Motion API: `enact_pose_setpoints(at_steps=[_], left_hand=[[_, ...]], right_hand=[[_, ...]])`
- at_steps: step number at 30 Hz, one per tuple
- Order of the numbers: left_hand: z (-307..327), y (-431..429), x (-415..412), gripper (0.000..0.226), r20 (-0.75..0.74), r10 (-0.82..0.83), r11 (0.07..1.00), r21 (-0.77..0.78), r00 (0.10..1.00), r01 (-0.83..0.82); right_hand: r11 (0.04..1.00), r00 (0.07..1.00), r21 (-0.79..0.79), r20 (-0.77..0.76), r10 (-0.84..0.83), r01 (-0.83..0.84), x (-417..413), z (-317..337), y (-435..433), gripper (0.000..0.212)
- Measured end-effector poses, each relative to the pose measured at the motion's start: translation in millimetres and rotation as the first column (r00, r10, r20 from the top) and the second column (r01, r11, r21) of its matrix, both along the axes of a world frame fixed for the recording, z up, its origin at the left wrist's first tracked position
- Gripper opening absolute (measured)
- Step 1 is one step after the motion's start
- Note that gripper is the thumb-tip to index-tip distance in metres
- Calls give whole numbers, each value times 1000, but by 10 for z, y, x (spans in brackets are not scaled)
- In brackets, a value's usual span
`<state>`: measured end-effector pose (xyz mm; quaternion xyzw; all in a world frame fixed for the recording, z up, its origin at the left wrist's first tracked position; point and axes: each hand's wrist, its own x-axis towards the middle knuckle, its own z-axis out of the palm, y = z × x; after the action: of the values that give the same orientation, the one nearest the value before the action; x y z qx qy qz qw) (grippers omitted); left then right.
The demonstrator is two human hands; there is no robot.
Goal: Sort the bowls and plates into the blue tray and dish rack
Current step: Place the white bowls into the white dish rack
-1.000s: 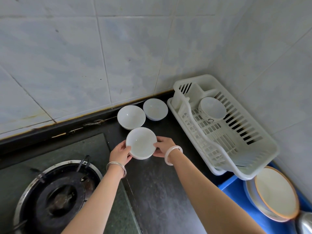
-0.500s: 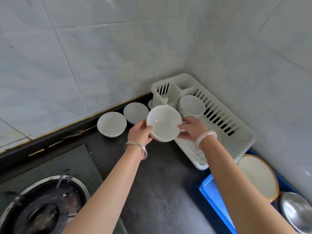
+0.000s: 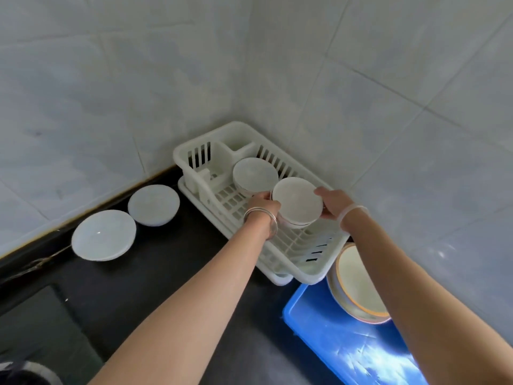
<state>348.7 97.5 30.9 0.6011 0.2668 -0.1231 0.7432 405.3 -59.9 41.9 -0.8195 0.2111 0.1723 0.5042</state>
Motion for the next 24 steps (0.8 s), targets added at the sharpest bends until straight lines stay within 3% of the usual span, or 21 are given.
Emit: enact_pose_setpoints(at_steps=[8, 13, 24], left_hand=[[-289, -261, 286, 36, -160, -94, 993, 56, 983, 104], [-408, -305, 338, 41, -160, -90, 995, 35, 983, 97], [-430, -320, 361, 48, -183, -188, 982, -23, 965, 187]], right_hand=[[941, 978, -272, -112, 177, -201, 127, -239, -159, 62], [909, 970, -346, -147, 193, -233, 192, -280, -138, 58], [688, 903, -586, -259, 342, -428, 253, -299, -167, 45]])
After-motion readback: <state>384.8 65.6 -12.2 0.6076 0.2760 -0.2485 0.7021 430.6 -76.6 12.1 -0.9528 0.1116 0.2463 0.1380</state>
